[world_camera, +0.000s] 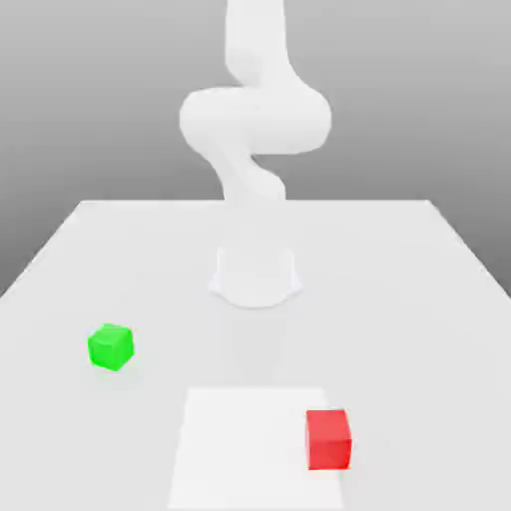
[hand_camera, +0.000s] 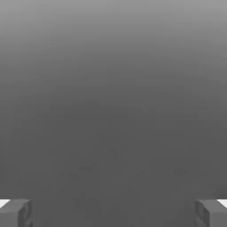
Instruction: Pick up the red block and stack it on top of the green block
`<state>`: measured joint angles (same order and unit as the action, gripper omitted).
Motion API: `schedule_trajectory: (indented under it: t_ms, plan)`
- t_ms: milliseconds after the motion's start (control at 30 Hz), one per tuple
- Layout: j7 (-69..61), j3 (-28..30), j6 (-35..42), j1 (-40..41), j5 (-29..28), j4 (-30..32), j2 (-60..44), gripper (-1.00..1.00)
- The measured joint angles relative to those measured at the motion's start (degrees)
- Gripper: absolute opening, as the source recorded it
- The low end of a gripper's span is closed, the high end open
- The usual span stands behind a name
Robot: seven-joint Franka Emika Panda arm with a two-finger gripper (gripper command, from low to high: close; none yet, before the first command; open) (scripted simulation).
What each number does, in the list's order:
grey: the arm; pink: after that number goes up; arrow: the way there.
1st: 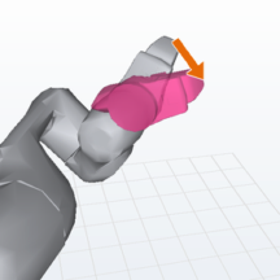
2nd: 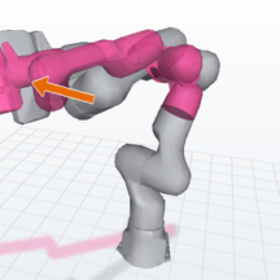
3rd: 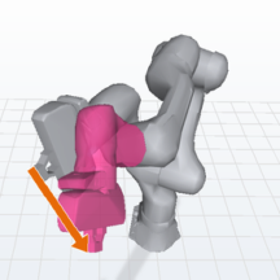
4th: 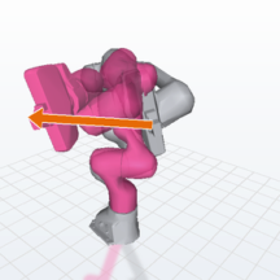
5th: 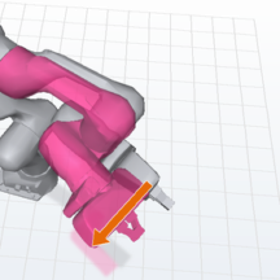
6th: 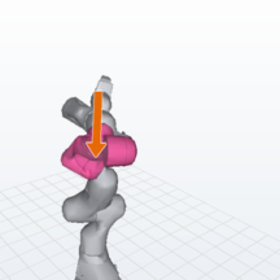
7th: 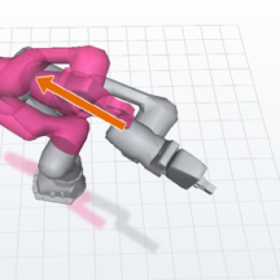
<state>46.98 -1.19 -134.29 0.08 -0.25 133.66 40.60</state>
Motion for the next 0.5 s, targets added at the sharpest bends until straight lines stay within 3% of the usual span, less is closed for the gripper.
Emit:
schedule_trajectory:
  t_ms: [500]
  plan:
    - [7.36, -6.13, -15.1, -0.7, -2.17, 11.28, -31.53, 0.0]
